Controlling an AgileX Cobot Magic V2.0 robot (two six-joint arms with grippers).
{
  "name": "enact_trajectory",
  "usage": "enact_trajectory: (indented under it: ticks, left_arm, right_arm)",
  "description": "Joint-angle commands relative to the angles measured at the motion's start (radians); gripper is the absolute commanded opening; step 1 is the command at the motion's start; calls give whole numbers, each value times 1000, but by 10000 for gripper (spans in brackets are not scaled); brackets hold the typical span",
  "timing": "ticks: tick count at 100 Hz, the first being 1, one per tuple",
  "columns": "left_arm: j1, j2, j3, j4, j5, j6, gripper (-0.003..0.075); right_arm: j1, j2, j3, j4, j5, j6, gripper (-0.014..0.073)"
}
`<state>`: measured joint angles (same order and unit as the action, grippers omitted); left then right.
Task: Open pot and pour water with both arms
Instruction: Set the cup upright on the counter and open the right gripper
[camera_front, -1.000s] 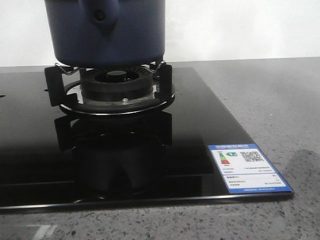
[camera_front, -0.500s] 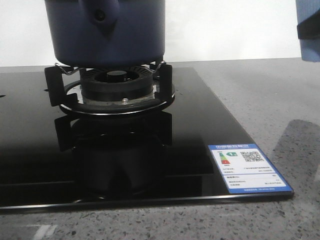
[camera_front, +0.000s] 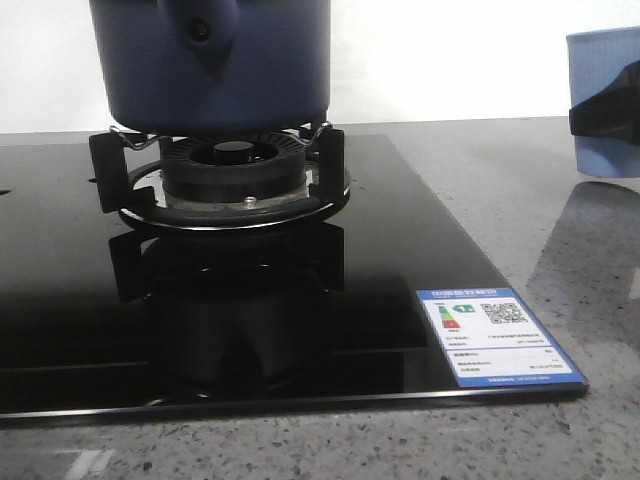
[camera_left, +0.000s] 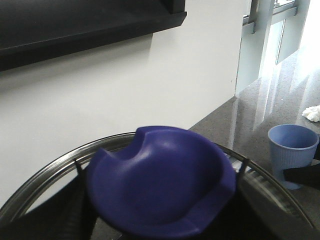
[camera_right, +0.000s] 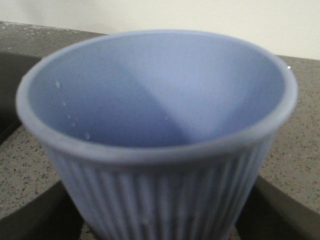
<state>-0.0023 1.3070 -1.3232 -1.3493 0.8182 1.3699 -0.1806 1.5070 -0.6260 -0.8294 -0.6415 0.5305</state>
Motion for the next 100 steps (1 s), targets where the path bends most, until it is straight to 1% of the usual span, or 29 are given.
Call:
enact_trajectory:
  ticks: [1,37,44,57,64,73,88,100]
  left_arm:
    - [-9,-40,-39,-95,-20,2,349]
    - [-9,-40,-39,-95,-20,2,349]
    - [-9,-40,-39,-95,-20,2,349]
    - [-9,-40,-39,-95,-20,2,349]
    - [-9,-40,-39,-93,-20,2,349]
    - [-9,-40,-39,-91,-20,2,349]
    - [-9,-40,-39,-91,-18,2,349]
    - [-9,-40,-39,-91,-14,2,349]
  right_arm:
    - [-8,-14,-20,32,-81,-25,419]
    - [-8,-11,-20,32,-62,-25,427]
    - [-8,-11,-20,32,-60,-21,470]
    - [-8,-20,-20,35,-54,-10,604]
    - [-8,-34,-20,35,-39,18,635]
    - [-8,-68,-11,35,-11,55,632]
    - [-8,-156,32,35,79,59,632]
    - [-8,-243,92,35,87,73,632]
